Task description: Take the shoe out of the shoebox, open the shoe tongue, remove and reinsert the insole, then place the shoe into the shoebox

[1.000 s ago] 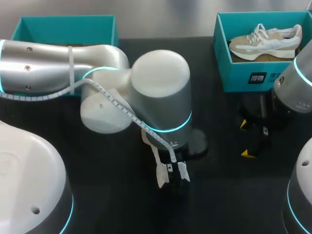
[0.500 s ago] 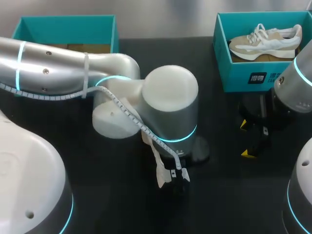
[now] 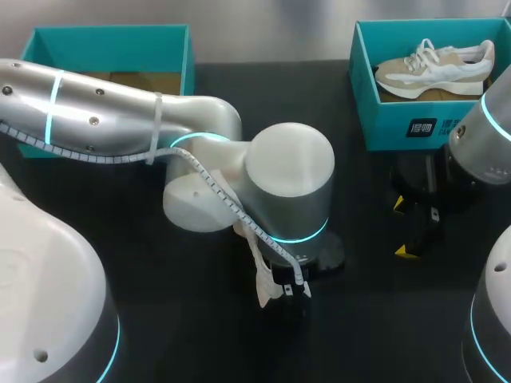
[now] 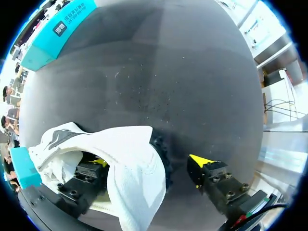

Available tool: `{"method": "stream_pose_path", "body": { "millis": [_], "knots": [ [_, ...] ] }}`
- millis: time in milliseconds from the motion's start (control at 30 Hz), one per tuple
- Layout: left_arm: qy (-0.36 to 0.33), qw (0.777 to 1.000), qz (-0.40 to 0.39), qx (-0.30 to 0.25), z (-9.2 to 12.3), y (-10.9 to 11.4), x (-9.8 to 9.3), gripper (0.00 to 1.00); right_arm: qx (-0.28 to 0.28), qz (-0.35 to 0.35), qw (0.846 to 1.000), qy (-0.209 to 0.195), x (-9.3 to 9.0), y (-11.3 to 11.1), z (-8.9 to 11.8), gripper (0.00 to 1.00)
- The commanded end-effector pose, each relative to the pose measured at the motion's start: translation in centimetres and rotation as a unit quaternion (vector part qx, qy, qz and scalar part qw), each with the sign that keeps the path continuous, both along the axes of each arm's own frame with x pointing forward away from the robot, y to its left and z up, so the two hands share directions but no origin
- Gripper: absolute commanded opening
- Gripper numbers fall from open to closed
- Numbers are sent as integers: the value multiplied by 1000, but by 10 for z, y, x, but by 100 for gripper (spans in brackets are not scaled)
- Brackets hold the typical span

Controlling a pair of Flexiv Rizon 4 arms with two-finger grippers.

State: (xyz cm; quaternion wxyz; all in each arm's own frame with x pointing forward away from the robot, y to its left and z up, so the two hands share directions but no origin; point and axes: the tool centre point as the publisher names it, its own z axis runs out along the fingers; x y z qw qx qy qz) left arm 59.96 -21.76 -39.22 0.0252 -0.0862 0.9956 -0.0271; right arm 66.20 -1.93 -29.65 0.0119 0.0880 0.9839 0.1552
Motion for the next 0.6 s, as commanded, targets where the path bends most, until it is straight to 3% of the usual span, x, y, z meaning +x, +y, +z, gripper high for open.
{"method": "stream_pose_path", "body": {
  "millis": [33, 67, 100, 133, 600],
  "knots": [
    [1, 1000, 2, 3, -5, -2, 0, 43, -1, -1, 1000, -1, -1, 0, -1, 100],
    [2, 1000, 3, 4, -6, -2, 0, 35, -1, -1, 1000, -1, -1, 0, -1, 100],
    [3, 1000, 3, 4, -6, -2, 1, 9, -1, -1, 1000, -1, -1, 0, -1, 100],
    [4, 1000, 2, 4, -6, -2, 1, 0, -1, -1, 1000, -1, -1, 0, -1, 100],
    [9, 1000, -1, 2, 3, 3, -1, 0, -1, -1, 1000, -1, -1, 0, -1, 100]
  ]
}}
